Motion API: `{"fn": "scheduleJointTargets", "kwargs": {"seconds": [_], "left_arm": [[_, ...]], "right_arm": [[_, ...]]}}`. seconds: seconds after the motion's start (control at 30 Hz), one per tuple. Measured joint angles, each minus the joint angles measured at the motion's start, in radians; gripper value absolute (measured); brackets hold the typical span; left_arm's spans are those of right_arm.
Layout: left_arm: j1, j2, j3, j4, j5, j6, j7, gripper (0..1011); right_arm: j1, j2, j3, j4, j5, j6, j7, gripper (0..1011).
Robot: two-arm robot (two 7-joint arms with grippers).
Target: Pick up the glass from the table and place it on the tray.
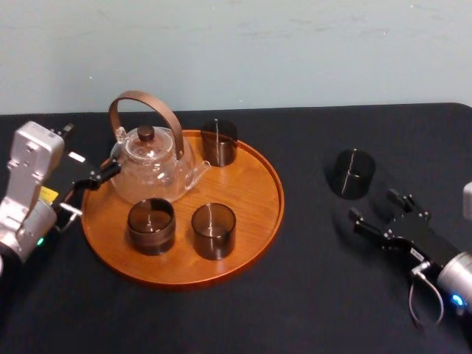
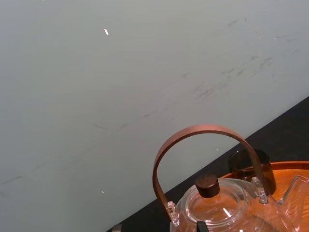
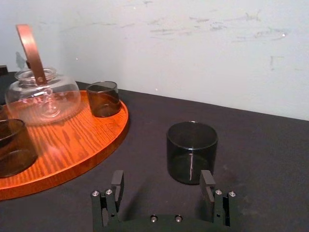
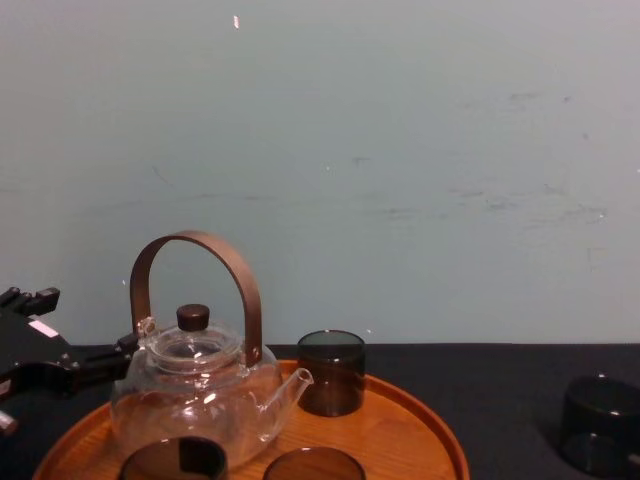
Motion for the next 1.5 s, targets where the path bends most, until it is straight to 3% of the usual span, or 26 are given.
{"fn": "scheduleJointTargets", "kwargs": {"seconds": [0.2, 0.57, 1.1, 1.5], "left_arm": [[0.0, 0.0, 0.0, 0.0, 0.0, 0.0, 0.0, 1001], [0.0, 0.0, 0.0, 0.0, 0.0, 0.0, 0.0, 1001], [0.0, 0.0, 0.0, 0.0, 0.0, 0.0, 0.0, 1001], [0.0, 0.0, 0.0, 0.0, 0.0, 0.0, 0.0, 1001]], "right_arm": [[0.051, -0.004, -0.01, 0.032, 0.006, 0.052, 0.016, 1002], [0.121, -0.015, -0.026, 0.076, -0.014, 0.113, -0.012, 1002], [0.151, -0.014, -0.03, 0.076, -0.004, 0.192, -0.03, 1002], [0.193, -0.016, -0.037, 0.09, -0.009, 0.222, -0.041, 1002]]}}
